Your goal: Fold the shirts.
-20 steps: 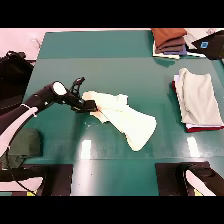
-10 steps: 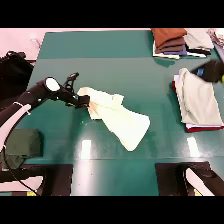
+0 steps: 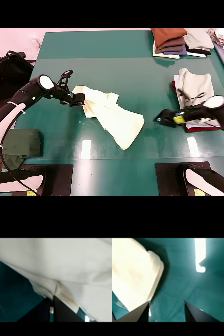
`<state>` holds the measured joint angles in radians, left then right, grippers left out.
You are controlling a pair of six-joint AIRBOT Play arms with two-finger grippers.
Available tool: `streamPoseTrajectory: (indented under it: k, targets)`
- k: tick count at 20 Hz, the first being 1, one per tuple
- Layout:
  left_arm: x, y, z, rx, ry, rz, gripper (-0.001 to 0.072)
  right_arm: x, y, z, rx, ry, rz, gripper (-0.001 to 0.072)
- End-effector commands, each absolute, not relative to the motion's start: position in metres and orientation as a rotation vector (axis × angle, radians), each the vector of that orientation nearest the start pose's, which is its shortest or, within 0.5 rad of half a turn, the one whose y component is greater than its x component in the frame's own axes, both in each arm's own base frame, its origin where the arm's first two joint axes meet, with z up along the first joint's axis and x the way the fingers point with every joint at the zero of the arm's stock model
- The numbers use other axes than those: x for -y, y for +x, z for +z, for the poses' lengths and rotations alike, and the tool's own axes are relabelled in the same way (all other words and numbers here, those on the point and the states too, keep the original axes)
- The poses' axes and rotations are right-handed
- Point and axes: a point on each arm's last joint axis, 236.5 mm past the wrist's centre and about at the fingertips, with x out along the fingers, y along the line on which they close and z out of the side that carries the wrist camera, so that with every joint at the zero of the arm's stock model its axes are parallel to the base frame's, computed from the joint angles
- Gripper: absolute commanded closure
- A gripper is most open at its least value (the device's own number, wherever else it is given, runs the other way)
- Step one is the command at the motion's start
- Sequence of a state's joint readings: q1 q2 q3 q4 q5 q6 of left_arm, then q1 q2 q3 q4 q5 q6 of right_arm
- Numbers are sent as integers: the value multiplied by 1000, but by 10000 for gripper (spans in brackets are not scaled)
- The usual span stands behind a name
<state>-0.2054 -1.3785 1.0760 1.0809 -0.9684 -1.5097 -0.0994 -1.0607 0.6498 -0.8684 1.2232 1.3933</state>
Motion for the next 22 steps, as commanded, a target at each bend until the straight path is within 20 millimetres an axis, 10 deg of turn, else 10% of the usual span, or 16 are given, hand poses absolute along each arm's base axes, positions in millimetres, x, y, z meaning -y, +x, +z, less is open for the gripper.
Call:
streamPoseTrajectory:
  k: [1,5,8,11,17,22]
  targets:
    - [171,380,-25,-1275,-310,-380,672,-175,264,-74,-1479,680,412,228]
    - [166,379,-28,-1282,-279,-372,672,-210,289,-81,-1483,582,477,309]
    - [158,379,-28,-1283,-237,-360,680,-210,314,-69,-1434,495,503,693]
    - [143,383,-8,-1249,-129,-346,680,-178,340,-28,-1330,320,504,694]
    - [94,405,147,-879,96,-245,680,-84,377,172,-851,222,374,694]
    - [82,357,305,-528,80,-243,680,-39,327,324,-502,142,259,694]
